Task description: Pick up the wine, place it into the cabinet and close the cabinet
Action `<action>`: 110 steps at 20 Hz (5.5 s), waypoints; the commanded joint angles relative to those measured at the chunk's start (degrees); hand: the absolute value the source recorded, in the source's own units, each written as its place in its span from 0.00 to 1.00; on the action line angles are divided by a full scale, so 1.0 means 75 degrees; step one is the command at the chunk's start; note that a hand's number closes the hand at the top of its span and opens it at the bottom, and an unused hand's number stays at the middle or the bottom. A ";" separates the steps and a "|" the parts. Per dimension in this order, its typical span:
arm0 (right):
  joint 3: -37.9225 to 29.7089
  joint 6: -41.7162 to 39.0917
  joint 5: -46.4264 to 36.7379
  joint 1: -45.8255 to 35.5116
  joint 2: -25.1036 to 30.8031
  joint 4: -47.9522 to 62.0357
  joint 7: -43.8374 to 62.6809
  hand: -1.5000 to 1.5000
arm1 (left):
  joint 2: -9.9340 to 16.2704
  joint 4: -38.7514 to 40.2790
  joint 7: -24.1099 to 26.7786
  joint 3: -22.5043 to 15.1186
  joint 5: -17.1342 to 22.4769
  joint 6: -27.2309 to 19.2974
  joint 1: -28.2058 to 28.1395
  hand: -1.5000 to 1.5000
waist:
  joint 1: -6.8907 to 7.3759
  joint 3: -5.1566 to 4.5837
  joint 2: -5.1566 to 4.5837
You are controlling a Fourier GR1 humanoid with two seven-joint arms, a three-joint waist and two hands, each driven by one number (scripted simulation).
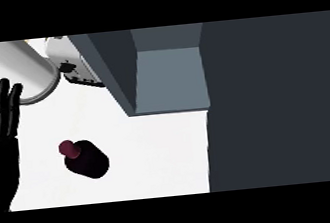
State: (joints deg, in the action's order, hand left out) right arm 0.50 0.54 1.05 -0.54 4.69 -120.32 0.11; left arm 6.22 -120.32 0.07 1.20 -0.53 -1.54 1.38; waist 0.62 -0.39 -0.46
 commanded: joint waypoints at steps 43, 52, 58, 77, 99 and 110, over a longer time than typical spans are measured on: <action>0.2371 -0.0441 0.0686 0.1890 0.0599 -0.4724 0.3780 0.00 | -0.0829 -0.1462 -0.8072 -0.5042 -0.3180 -0.3596 0.3101 0.00 | -0.0129 0.0051 0.0093; 0.2181 -0.0245 0.0862 0.1737 0.0682 -0.4804 0.4064 0.00 | -0.0676 -0.2179 -0.8769 -0.4842 -0.3885 -0.3170 0.2919 0.00 | -0.0113 0.0053 0.0106; 0.2224 -0.0116 0.0814 0.1580 0.0686 -0.4837 0.4124 0.00 | -0.0397 -0.2079 -0.8556 -0.3982 -0.3281 -0.2783 0.2933 0.00 | -0.0139 0.0050 0.0086; 0.2888 0.0086 0.0444 0.1904 0.0717 -0.5242 0.4040 0.00 | 0.0877 -0.2141 -0.6511 -0.1474 -0.0804 -0.1807 0.0624 0.00 | -0.0232 0.0034 0.0111; 0.2450 0.0136 0.0908 0.1682 0.1047 -0.5306 0.4343 0.00 | 0.0741 0.0825 -0.2370 -0.0276 0.0618 0.0094 -0.1459 0.00 | -0.0184 0.0046 0.0092; 0.2565 0.0143 0.0782 0.1581 0.1062 -0.5030 0.4046 0.00 | 0.0671 0.3236 -0.0821 0.0287 0.0440 0.0317 -0.0965 0.00 | -0.0216 0.0047 0.0076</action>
State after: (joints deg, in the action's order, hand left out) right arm 20.86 2.07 3.86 7.65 11.09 -144.81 26.74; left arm 11.89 -102.27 -11.42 2.79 3.82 0.13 -6.36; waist -0.97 -0.06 0.17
